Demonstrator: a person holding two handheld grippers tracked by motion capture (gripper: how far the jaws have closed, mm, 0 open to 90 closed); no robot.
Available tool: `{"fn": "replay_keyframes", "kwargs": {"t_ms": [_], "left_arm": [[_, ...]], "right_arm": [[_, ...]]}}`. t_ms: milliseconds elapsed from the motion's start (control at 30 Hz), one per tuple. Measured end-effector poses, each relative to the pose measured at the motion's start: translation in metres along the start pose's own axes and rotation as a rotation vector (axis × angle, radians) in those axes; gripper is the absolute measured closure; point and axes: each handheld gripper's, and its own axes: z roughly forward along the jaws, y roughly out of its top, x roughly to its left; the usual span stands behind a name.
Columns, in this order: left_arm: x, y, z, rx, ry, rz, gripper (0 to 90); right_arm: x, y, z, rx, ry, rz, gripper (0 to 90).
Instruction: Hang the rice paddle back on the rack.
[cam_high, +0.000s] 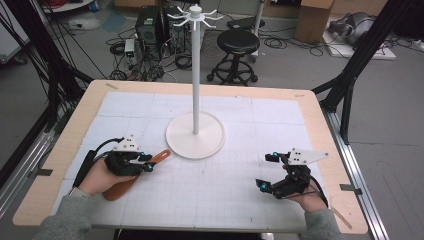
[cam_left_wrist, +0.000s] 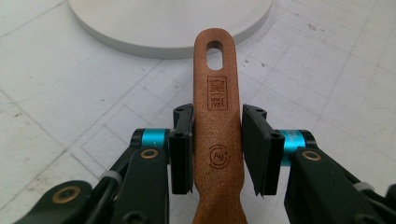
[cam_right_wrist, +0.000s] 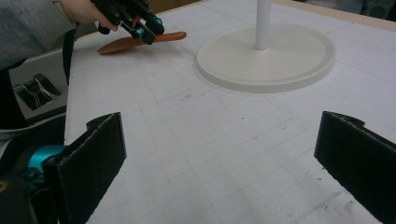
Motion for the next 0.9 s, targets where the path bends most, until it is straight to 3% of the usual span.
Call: {"fn": "replay_keyframes", "kwargs": {"t_ms": [900], "left_arm": [[-0.012,0.015,-0.035,-0.130,0.019,0.026,65.2]], "right_arm": [[-0.002,0.001,0.003,0.006,0.004,-0.002,1.0]]}}
